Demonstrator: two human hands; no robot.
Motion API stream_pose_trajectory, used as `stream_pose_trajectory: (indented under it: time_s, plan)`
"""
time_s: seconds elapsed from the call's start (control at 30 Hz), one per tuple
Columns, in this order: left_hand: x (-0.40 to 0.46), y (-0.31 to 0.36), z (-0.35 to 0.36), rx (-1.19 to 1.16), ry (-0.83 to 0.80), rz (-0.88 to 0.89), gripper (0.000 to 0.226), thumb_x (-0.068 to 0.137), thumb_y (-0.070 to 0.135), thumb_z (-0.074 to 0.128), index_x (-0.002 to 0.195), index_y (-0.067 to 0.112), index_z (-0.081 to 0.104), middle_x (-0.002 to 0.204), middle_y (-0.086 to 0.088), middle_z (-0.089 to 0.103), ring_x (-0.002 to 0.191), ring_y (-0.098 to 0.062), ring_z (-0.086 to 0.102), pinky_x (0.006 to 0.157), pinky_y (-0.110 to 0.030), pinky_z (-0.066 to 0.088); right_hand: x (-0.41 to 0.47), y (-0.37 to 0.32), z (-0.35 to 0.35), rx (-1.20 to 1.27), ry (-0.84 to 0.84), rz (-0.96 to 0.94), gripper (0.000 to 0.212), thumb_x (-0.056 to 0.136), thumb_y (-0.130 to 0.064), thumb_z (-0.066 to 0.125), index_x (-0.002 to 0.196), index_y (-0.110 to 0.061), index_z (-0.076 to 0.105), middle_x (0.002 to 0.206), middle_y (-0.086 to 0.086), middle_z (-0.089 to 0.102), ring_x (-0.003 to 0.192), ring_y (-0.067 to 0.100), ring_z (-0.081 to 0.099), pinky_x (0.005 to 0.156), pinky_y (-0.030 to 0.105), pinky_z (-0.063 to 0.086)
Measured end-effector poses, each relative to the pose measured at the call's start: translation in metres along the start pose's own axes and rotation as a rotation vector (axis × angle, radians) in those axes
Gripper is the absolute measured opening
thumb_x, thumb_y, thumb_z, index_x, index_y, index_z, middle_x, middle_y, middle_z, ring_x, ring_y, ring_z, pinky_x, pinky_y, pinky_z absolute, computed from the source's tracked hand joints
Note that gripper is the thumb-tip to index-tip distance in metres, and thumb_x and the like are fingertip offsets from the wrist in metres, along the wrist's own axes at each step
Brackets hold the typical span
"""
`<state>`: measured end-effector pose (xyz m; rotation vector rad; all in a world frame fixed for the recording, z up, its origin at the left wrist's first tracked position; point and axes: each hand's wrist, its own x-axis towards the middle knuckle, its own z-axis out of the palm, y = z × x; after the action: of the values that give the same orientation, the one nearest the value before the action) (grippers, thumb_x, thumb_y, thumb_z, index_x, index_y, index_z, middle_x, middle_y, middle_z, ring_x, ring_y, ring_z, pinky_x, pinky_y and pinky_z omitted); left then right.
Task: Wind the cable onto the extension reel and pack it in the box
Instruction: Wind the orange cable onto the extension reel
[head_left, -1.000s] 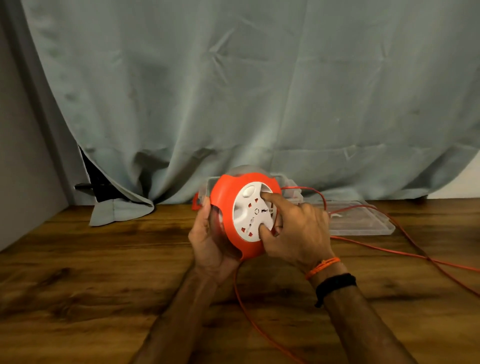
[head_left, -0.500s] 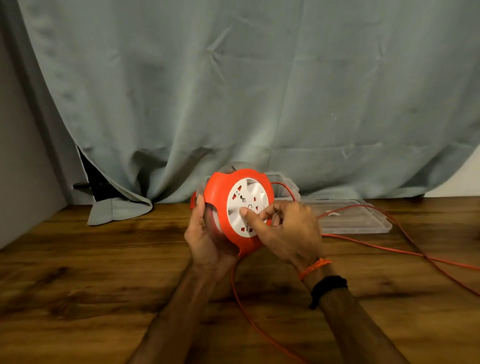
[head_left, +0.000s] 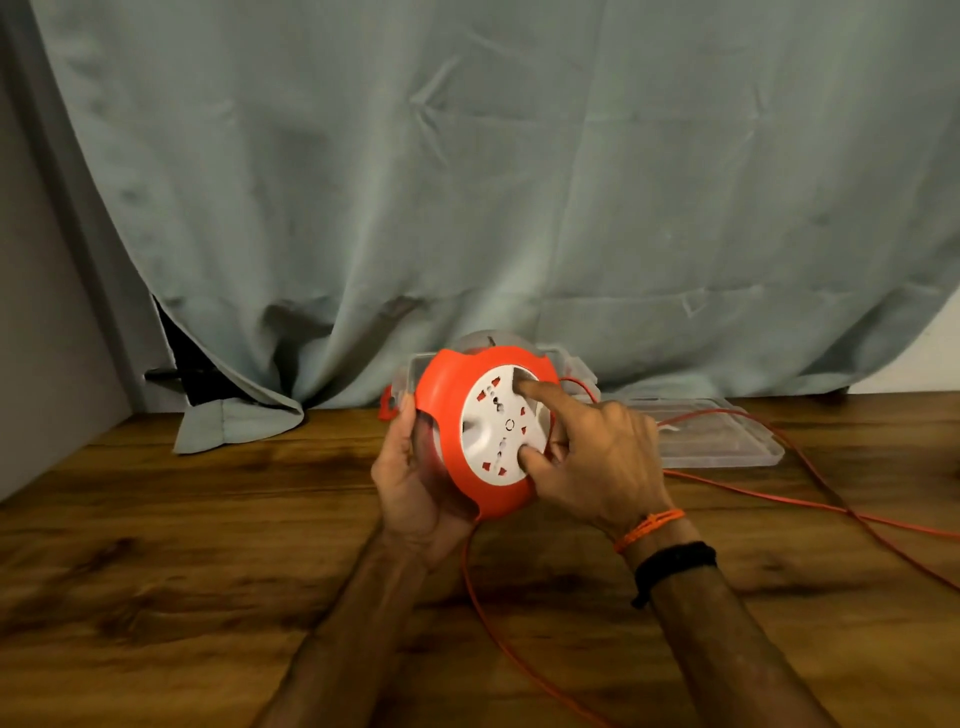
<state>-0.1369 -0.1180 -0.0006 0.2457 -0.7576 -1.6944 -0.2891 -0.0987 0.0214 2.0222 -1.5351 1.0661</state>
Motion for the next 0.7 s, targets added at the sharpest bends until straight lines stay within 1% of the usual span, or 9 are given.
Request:
stream_pose_trajectory:
  time_s: [0.07,0.13,0.23,0.33,0.4,0.5,0.57,0.63,0.7]
  plan:
    - [0.0,0.0,0.001,-0.006,0.011,0.037,0.076,0.084,0.06,0.047,0.139,0.008,0.056,0.139,-0.024,0.057,0.131,-0.044,0.052,0.113,-0.067,0.028,-0.002,-0.005,0.001,-0.01,0.015,0.086,0.064,0.062,-0.059,0.069,0.12,-0.033,0.06,0.08,0.003,0.071,0.084,0.032,0.066,0.078,0.04,0.048]
    - [0.001,-0.001,0.003,0.004,0.05,0.07,0.074,0.085,0.059,0.048,0.138,0.008,0.056,0.14,-0.025,0.057,0.131,-0.044,0.052,0.114,-0.065,0.029,-0.005,-0.015,0.004,-0.007,0.079,0.166,0.061,0.057,-0.068,0.065,0.101,-0.026,0.066,0.083,0.004,0.071,0.085,0.031,0.065,0.075,0.037,0.045]
    - [0.002,-0.004,0.003,0.018,0.084,0.106,0.074,0.086,0.058,0.049,0.139,0.007,0.055,0.14,-0.025,0.056,0.132,-0.043,0.051,0.115,-0.063,0.03,-0.002,-0.033,0.008,0.086,0.088,0.323,0.058,0.058,-0.073,0.061,0.063,-0.016,0.063,0.064,0.0,0.067,0.069,0.024,0.063,0.061,0.03,0.044]
    - [0.002,-0.005,0.002,0.044,0.083,0.114,0.069,0.087,0.058,0.048,0.131,0.007,0.062,0.133,-0.024,0.062,0.126,-0.042,0.056,0.113,-0.062,0.034,0.0,-0.04,0.012,0.242,0.075,0.458,0.069,0.058,-0.078,0.05,0.046,-0.01,0.054,0.049,-0.002,0.06,0.056,0.018,0.061,0.054,0.035,0.052]
    - [0.002,-0.004,0.003,0.043,0.085,0.107,0.069,0.084,0.057,0.05,0.129,0.007,0.064,0.131,-0.024,0.064,0.123,-0.042,0.059,0.111,-0.062,0.036,0.0,-0.041,0.015,0.255,0.077,0.454,0.073,0.058,-0.081,0.045,0.045,-0.01,0.055,0.048,-0.001,0.06,0.055,0.017,0.062,0.053,0.038,0.053]
    - [0.001,-0.002,0.004,0.033,0.09,0.111,0.069,0.088,0.058,0.047,0.136,0.01,0.058,0.136,-0.023,0.061,0.127,-0.043,0.056,0.11,-0.062,0.037,-0.001,-0.036,0.013,0.233,0.086,0.394,0.074,0.061,-0.085,0.047,0.049,-0.013,0.061,0.046,-0.006,0.057,0.055,0.012,0.06,0.053,0.031,0.051]
    - [0.002,-0.001,0.003,0.015,0.082,0.105,0.067,0.093,0.059,0.041,0.139,0.012,0.056,0.136,-0.022,0.061,0.125,-0.042,0.058,0.106,-0.059,0.043,0.001,-0.026,0.009,0.254,0.08,0.332,0.061,0.063,-0.079,0.056,0.052,-0.019,0.062,0.042,-0.014,0.047,0.052,0.007,0.056,0.053,0.027,0.048]
    - [0.002,0.001,0.002,0.001,0.068,0.079,0.067,0.095,0.06,0.036,0.137,0.012,0.058,0.134,-0.021,0.063,0.122,-0.04,0.061,0.099,-0.056,0.049,0.003,-0.014,0.005,0.259,0.075,0.237,0.039,0.066,-0.064,0.063,0.064,-0.025,0.062,0.043,-0.018,0.039,0.051,0.007,0.052,0.055,0.027,0.047]
    - [0.001,0.001,0.003,-0.009,0.06,0.067,0.068,0.094,0.061,0.038,0.139,0.012,0.057,0.137,-0.021,0.061,0.126,-0.041,0.058,0.106,-0.06,0.043,0.004,-0.007,0.0,0.225,0.063,0.136,0.028,0.068,-0.05,0.063,0.086,-0.029,0.062,0.046,-0.016,0.038,0.052,0.014,0.054,0.059,0.031,0.051]
